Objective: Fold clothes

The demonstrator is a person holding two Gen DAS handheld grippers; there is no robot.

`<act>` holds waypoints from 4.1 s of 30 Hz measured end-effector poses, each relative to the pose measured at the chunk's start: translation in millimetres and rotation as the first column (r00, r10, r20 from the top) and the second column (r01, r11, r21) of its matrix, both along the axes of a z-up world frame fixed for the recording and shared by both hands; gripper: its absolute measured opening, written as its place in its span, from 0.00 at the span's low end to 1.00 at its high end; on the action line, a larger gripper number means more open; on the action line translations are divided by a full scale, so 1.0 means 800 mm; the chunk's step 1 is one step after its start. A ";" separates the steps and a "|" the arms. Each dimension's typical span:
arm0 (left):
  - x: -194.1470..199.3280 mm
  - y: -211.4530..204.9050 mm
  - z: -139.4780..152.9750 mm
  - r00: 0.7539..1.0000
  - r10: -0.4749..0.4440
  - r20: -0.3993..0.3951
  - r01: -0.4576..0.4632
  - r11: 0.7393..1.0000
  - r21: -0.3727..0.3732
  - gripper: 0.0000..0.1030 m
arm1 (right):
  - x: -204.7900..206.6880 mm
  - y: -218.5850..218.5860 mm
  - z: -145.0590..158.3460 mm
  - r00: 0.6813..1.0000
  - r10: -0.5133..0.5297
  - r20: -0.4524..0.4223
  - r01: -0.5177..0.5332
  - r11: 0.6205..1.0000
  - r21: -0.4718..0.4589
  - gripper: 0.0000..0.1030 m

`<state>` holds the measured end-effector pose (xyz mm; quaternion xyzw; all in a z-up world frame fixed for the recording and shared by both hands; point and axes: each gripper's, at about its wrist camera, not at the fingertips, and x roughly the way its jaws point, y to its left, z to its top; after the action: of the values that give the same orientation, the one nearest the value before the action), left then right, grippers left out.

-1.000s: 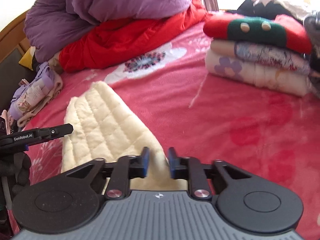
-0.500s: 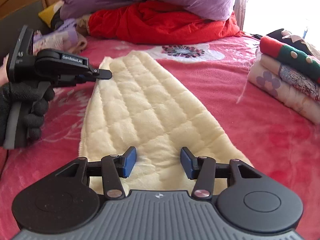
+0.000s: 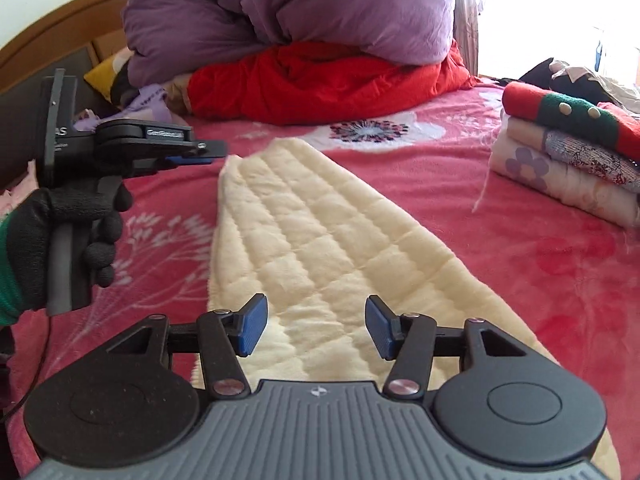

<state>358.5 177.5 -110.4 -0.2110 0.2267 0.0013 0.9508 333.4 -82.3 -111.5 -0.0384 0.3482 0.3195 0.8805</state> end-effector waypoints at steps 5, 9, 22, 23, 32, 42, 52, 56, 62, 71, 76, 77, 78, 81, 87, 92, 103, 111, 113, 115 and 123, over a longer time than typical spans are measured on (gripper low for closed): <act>0.026 -0.010 -0.037 0.986 -0.048 -0.158 0.052 0.998 0.021 0.19 | 0.010 0.003 -0.024 0.994 -0.029 -0.105 0.026 0.999 -0.031 0.52; 0.009 -0.011 -0.010 0.996 -0.047 -0.073 0.047 0.999 -0.001 0.60 | -0.026 -0.033 0.005 0.994 -0.093 -0.064 0.097 0.993 0.073 0.53; 0.010 0.093 -0.070 0.981 -0.013 -0.195 -0.113 0.776 -0.621 0.61 | -0.182 -0.281 -0.060 0.746 -0.604 -0.282 0.666 0.654 0.360 0.63; 0.016 0.093 -0.071 0.981 -0.025 -0.190 -0.102 0.773 -0.626 0.61 | -0.185 -0.291 -0.071 0.729 -0.613 -0.306 0.684 0.625 0.377 0.63; 0.064 0.103 -0.087 0.983 -0.095 -0.158 -0.028 0.773 -0.634 0.41 | -0.161 -0.308 -0.107 0.724 -0.596 -0.348 0.689 0.594 0.416 0.64; 0.083 0.097 -0.098 0.984 -0.151 -0.098 0.056 0.773 -0.632 0.16 | -0.144 -0.297 -0.109 0.732 -0.607 -0.309 0.679 0.618 0.395 0.67; 0.027 0.020 0.038 0.974 -0.182 0.132 0.217 0.913 -0.346 0.14 | -0.145 -0.292 -0.106 0.731 -0.621 -0.284 0.680 0.628 0.377 0.63; -0.014 -0.051 0.094 0.945 -0.251 0.209 0.287 0.943 -0.165 0.14 | -0.149 -0.303 -0.108 0.726 -0.607 -0.324 0.685 0.595 0.419 0.57; -0.077 -0.177 0.126 0.889 -0.384 0.248 0.345 0.920 0.187 0.13 | -0.153 -0.323 -0.112 0.728 -0.562 -0.393 0.683 0.540 0.492 0.55; -0.139 -0.337 0.046 0.814 -0.569 0.115 0.396 0.689 0.608 0.14 | -0.165 -0.352 -0.101 0.746 -0.512 -0.426 0.660 0.479 0.579 0.55; -0.190 -0.405 0.009 0.749 -0.660 0.054 0.359 0.474 0.804 0.14 | -0.172 -0.372 -0.098 0.749 -0.502 -0.432 0.651 0.439 0.619 0.56; -0.197 -0.417 0.001 0.739 -0.672 0.043 0.339 0.426 0.839 0.14 | -0.174 -0.375 -0.098 0.750 -0.501 -0.433 0.650 0.432 0.625 0.56; -0.205 -0.427 -0.007 0.730 -0.683 0.033 0.319 0.383 0.867 0.14 | -0.175 -0.378 -0.098 0.750 -0.501 -0.433 0.649 0.425 0.631 0.56; -0.224 -0.455 -0.029 0.712 -0.702 0.000 0.254 0.257 0.933 0.14 | -0.179 -0.387 -0.099 0.747 -0.501 -0.438 0.648 0.401 0.647 0.56; -0.231 -0.487 -0.068 0.722 -0.688 -0.074 0.154 0.056 0.986 0.14 | -0.185 -0.401 -0.098 0.744 -0.501 -0.442 0.645 0.368 0.669 0.56; -0.224 -0.499 -0.098 0.719 -0.671 -0.180 0.145 -0.108 0.983 0.17 | -0.188 -0.408 -0.101 0.742 -0.500 -0.447 0.645 0.351 0.678 0.56; -0.245 -0.458 -0.003 0.643 -0.737 -0.210 0.395 0.084 0.915 0.38 | -0.189 -0.385 -0.065 0.781 -0.560 -0.275 0.575 0.475 0.666 0.56; -0.151 -0.328 0.076 0.849 -0.526 -0.041 0.392 0.578 0.716 0.37 | -0.171 -0.272 -0.025 0.878 -0.471 0.087 0.393 0.812 0.432 0.55; -0.119 -0.309 0.071 0.867 -0.496 -0.045 0.410 0.659 0.631 0.37 | -0.164 -0.249 -0.026 0.886 -0.445 0.129 0.377 0.854 0.358 0.55; -0.098 -0.299 0.059 0.868 -0.495 -0.042 0.435 0.718 0.543 0.36 | -0.157 -0.229 -0.028 0.891 -0.426 0.159 0.371 0.884 0.285 0.55; -0.076 -0.298 -0.047 0.875 -0.467 -0.127 0.468 0.748 0.471 0.38 | -0.134 -0.231 -0.069 0.898 -0.439 0.011 0.430 0.884 0.183 0.54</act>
<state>297.6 -61.1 -148.0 0.0993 0.2649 -0.1791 0.9423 226.1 -267.0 -166.7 0.1102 0.2955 0.1425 0.9382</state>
